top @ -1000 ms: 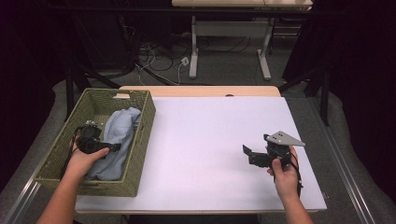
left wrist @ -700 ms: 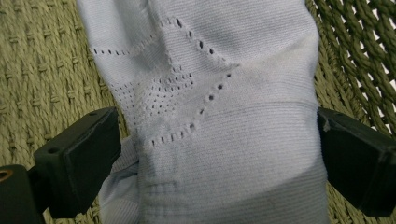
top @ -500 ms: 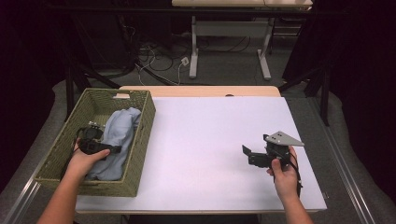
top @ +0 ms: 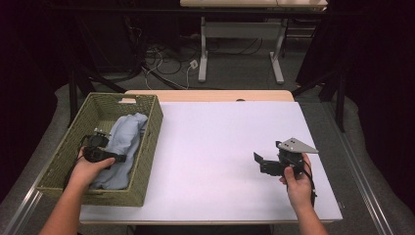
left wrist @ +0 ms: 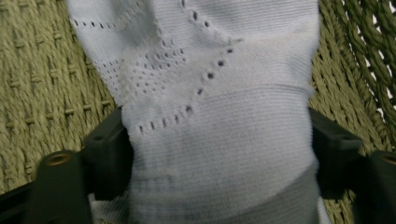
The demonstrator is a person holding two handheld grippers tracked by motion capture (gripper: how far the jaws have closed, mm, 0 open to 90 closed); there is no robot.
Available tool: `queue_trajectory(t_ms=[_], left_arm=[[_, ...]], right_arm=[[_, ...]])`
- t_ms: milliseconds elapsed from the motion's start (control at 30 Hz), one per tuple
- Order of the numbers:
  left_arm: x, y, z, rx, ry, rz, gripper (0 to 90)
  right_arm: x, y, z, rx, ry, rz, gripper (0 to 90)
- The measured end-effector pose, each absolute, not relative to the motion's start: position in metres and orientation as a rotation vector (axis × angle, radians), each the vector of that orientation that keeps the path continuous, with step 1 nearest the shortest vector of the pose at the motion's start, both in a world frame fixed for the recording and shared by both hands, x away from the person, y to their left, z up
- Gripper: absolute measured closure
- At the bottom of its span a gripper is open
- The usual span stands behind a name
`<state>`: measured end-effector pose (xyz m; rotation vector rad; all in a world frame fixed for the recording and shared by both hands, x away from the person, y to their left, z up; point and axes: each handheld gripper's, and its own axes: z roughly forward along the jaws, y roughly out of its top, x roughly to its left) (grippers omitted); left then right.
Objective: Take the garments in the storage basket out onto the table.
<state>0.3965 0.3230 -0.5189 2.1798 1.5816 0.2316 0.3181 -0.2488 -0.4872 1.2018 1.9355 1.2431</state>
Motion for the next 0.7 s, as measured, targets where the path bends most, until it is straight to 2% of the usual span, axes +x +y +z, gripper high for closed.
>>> queue_trajectory(t_ms=[33, 367, 400, 433, 567, 700], left_arm=[[0.3963, 0.3232, -0.5187, 2.191, 1.580, 0.232, 31.1], [0.3954, 0.3244, -0.5189, 2.181, 1.577, 0.246, 39.8], [0.3953, 0.3252, -0.5177, 2.185, 1.580, 0.238, 42.8], [0.3950, 0.3260, -0.5176, 2.179, 1.579, 0.240, 50.3], [0.3941, 0.3261, -0.5164, 2.180, 1.576, 0.248, 58.7], [0.3933, 0.3273, -0.5146, 2.173, 1.578, 0.246, 63.5]], right_arm=[[0.3180, -0.2484, -0.4872, 1.203, 1.935, 1.243, 9.4], [0.3181, -0.2476, -0.4879, 1.207, 1.939, 1.239, 9.9], [0.3181, -0.2476, -0.4881, 1.209, 1.939, 1.239, 10.0], [0.3186, -0.2483, -0.4882, 1.204, 1.936, 1.238, 10.5], [0.3183, -0.2485, -0.4879, 1.207, 1.942, 1.235, 10.5], [0.3182, -0.2476, -0.4885, 1.214, 1.938, 1.237, 10.6]])
